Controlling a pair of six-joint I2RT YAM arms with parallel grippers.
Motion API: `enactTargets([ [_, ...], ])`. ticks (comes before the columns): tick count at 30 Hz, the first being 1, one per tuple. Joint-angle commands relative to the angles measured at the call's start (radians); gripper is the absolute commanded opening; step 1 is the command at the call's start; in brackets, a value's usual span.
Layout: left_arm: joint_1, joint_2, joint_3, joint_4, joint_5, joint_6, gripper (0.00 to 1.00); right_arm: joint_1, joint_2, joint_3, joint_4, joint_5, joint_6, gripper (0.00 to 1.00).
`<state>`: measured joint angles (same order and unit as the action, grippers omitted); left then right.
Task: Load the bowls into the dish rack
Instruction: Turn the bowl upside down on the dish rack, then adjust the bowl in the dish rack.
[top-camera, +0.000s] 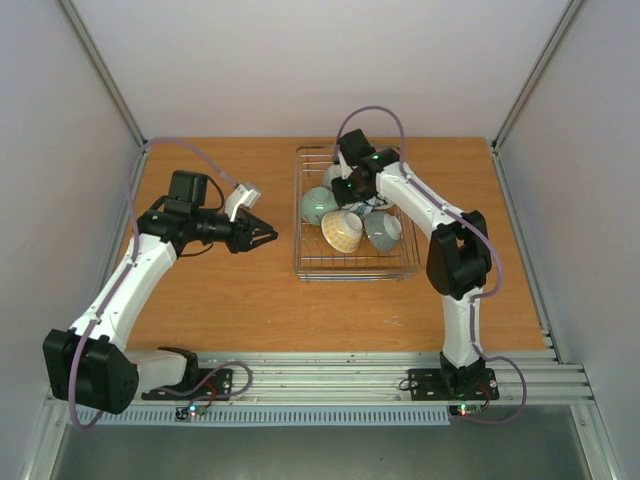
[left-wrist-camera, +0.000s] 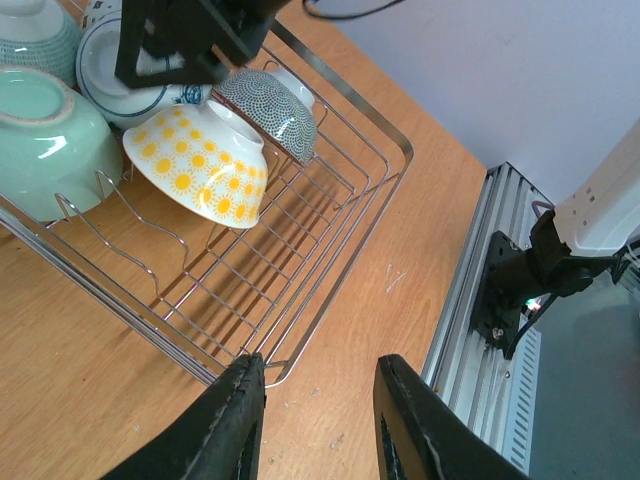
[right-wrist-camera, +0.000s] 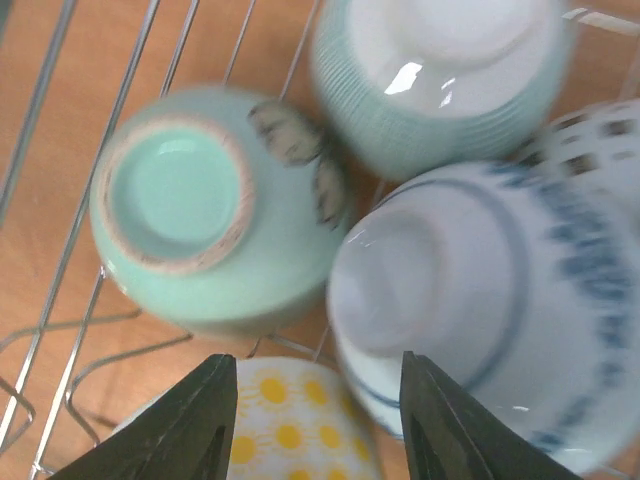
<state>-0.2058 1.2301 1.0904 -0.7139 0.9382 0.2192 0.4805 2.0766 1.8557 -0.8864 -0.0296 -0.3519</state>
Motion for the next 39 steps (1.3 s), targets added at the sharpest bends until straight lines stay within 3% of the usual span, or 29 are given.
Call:
enactTargets([
  [1,0.012,-0.017,-0.009,0.013,-0.002,0.025,0.31,-0.068,-0.078,0.004,0.074,0.056,0.070,0.41],
  [7,0.016,0.000,-0.023,0.018,-0.038,0.043,0.31,-0.161,0.004,0.086,-0.005,-0.016,0.127,0.07],
  [9,0.016,0.014,-0.030,0.022,-0.059,0.055,0.31,-0.172,0.033,0.103,-0.022,-0.012,0.126,0.02],
  [18,0.017,0.050,-0.024,0.024,-0.154,0.069,0.31,-0.208,0.067,0.084,-0.027,0.026,0.127,0.01],
  [29,0.018,0.070,-0.024,0.027,-0.158,0.075,0.31,-0.239,0.043,0.000,-0.016,0.089,0.131,0.01],
  [39,0.019,0.046,-0.025,0.019,-0.166,0.080,0.31,-0.261,0.151,0.121,-0.032,0.069,0.144,0.01],
])
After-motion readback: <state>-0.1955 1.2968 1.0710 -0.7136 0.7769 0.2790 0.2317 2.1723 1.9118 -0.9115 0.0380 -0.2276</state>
